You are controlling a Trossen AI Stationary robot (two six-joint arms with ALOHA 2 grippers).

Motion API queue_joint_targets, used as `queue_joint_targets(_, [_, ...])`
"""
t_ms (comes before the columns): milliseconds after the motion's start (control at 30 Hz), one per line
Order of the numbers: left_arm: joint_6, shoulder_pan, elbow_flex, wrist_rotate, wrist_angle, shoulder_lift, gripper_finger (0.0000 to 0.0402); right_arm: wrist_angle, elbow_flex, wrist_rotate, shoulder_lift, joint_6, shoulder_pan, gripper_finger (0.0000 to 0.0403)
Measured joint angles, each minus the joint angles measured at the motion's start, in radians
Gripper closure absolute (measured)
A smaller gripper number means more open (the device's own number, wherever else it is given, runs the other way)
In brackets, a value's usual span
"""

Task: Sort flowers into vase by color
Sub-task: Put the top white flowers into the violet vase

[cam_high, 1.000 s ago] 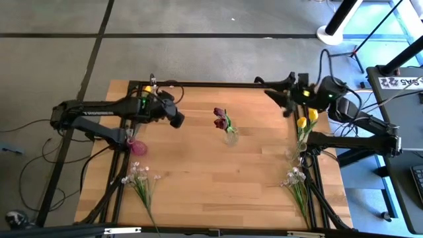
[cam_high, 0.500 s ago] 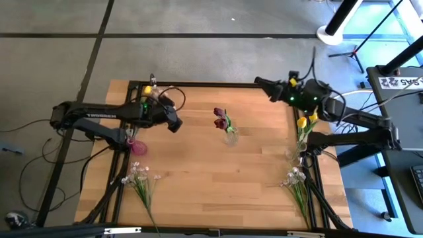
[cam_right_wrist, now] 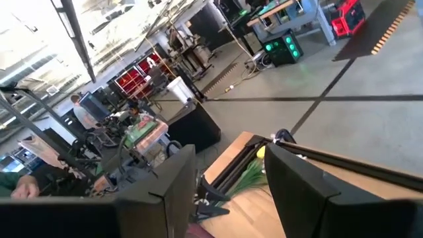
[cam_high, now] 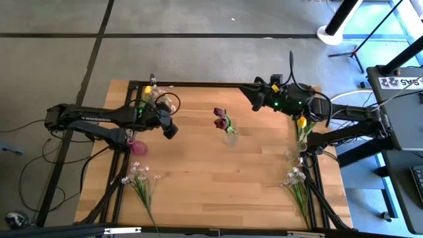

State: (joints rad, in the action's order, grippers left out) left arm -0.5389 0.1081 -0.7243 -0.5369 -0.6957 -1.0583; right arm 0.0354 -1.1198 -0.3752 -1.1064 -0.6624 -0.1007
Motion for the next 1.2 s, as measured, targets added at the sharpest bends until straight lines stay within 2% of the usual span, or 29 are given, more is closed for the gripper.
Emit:
queue_joint_targets(267, [-0.023, 0.000, 0.033, 0.008, -0.007, 0.082, 0.0274, -0.001, -0.074, -0.045, -0.058, 0.091, 0.045, 0.0221])
queue_joint_targets(600, [-0.034, 0.000, 0.039, 0.013, -0.048, 0.174, 0.0274, -0.042, -0.079, -0.034, -0.074, 0.158, 0.057, 0.0221])
queue_joint_targets(867, [0.029, 0.000, 0.039, 0.024, -0.146, 0.195, 0.0274, -0.085, -0.079, -0.042, -0.076, 0.312, 0.112, 0.0221])
queue_joint_targets(967, [0.019, 0.003, 0.039, 0.048, -0.143, 0.194, 0.0274, -0.148, -0.079, 0.000, -0.076, 0.371, 0.124, 0.0221])
queue_joint_targets(1033, [-0.009, 0.021, 0.039, 0.091, -0.145, 0.178, 0.0274, -0.201, -0.079, 0.074, -0.076, 0.370, 0.123, 0.0221])
queue_joint_targets(1200, [-0.035, 0.110, 0.039, 0.130, -0.123, 0.113, 0.0274, -0.297, -0.079, 0.220, -0.076, 0.233, 0.121, 0.0221])
